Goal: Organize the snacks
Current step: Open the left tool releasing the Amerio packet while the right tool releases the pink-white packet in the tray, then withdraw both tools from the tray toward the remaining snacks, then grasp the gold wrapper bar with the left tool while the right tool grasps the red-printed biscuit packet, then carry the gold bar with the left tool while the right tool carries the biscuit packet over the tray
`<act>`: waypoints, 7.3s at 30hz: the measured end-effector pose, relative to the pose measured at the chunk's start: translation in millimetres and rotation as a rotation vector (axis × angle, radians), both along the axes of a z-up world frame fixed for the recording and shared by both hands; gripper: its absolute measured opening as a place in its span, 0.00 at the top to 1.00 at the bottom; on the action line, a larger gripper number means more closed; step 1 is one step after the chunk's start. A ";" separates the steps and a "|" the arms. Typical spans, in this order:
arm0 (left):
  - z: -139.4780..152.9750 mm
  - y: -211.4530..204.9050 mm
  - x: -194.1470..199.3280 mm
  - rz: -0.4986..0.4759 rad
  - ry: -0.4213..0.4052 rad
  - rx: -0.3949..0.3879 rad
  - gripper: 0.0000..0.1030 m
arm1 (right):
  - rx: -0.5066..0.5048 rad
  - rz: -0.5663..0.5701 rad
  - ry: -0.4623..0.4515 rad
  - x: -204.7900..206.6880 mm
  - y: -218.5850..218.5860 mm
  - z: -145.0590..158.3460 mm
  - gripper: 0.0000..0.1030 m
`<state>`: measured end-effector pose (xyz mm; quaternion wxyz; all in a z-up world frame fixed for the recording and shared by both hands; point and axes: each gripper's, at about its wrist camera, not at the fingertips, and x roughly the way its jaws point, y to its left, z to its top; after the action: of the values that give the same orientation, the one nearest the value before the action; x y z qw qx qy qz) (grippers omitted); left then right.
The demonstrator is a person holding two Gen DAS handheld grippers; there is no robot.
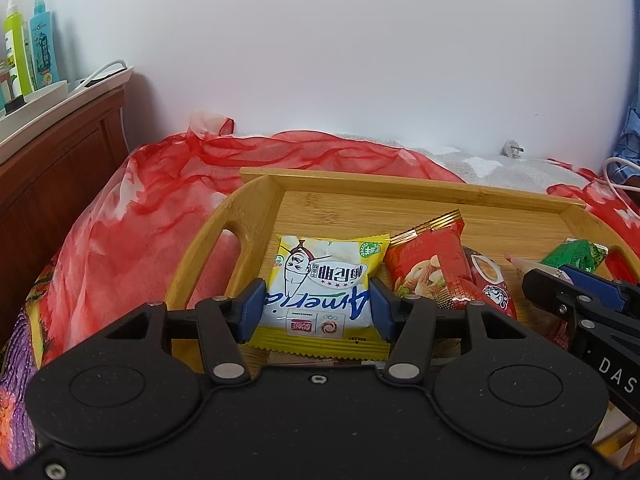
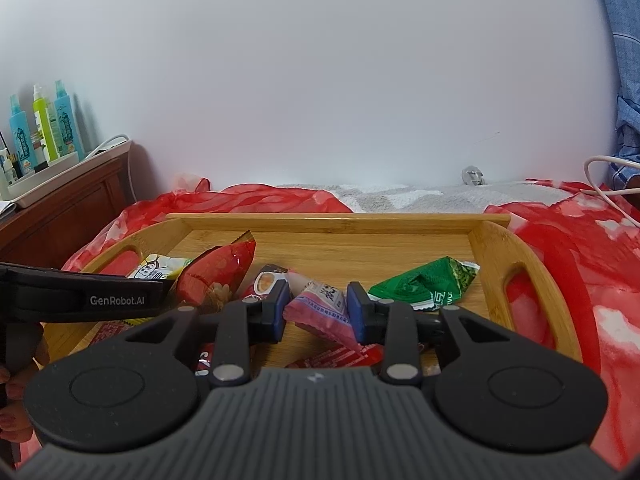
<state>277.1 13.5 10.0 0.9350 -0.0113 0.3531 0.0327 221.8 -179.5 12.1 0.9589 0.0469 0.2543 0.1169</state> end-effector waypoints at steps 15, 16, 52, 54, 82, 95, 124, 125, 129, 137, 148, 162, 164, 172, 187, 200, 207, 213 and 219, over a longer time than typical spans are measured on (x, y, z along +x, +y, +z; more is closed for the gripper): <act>9.0 0.2 -11.2 -0.006 -0.006 0.007 0.30 | 0.025 -0.009 -0.030 -7.9 -4.5 8.6 0.36; 10.4 -0.1 -13.4 -0.005 -0.007 0.007 0.29 | 0.025 -0.010 -0.035 -9.3 -4.5 9.9 0.36; 53.5 29.3 -187.7 -0.069 -0.062 0.028 0.04 | -0.023 0.053 -0.157 -129.2 19.7 35.4 0.10; 52.4 33.3 -196.7 -0.062 -0.063 0.025 0.04 | -0.027 0.061 -0.152 -135.1 22.8 32.9 0.10; 19.1 120.5 -273.8 -0.021 -0.034 0.012 0.54 | -0.142 0.170 -0.108 -204.7 76.4 6.3 0.35; -5.1 146.2 -256.5 -0.062 0.044 -0.071 0.67 | -0.108 0.171 -0.067 -209.6 128.2 1.4 0.52; 14.0 167.8 -260.5 0.068 -0.085 -0.118 0.70 | -0.110 0.276 0.002 -189.1 197.1 -13.7 0.47; 14.0 168.7 -260.5 0.072 -0.085 -0.119 0.70 | -0.112 0.279 0.005 -188.4 198.7 -14.6 0.47; 13.6 171.3 -260.6 0.079 -0.082 -0.122 0.70 | -0.116 0.290 0.014 -184.9 205.1 -17.5 0.47; 12.8 172.7 -259.8 0.092 -0.076 -0.133 0.70 | -0.105 0.276 0.030 -177.1 212.8 -20.8 0.43; 14.4 174.4 -261.0 0.108 -0.084 -0.134 0.70 | -0.098 0.228 0.002 -179.5 211.7 -20.5 0.43; 13.9 175.1 -261.1 0.114 -0.083 -0.132 0.70 | -0.159 0.236 -0.004 -175.8 220.5 -25.9 0.47; 13.8 175.0 -261.1 0.114 -0.084 -0.132 0.70 | -0.165 0.239 -0.003 -174.9 222.6 -25.5 0.57; 14.0 174.9 -261.6 0.116 -0.086 -0.131 0.70 | -0.162 0.233 -0.003 -177.4 218.5 -21.8 0.63; 30.7 152.6 -249.3 0.111 -0.114 -0.144 0.70 | -0.112 0.198 -0.080 -184.3 181.2 14.3 0.63; 67.7 90.1 -218.8 -0.012 -0.163 -0.094 0.70 | -0.094 0.115 -0.157 -180.5 120.3 48.1 0.63; 81.3 63.6 -202.7 -0.043 -0.171 -0.095 0.70 | -0.089 0.071 -0.191 -174.8 91.6 58.3 0.63; 92.2 43.6 -181.4 -0.053 -0.167 -0.087 0.70 | -0.080 0.042 -0.218 -166.9 69.8 63.0 0.63; 95.5 26.3 -162.0 -0.071 -0.168 -0.091 0.70 | -0.067 0.011 -0.233 -153.4 45.9 63.2 0.63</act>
<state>115.1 39.8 105.5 0.9603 -0.0438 0.2749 -0.0177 68.4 -133.5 75.3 0.9823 -0.0005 0.1453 0.1182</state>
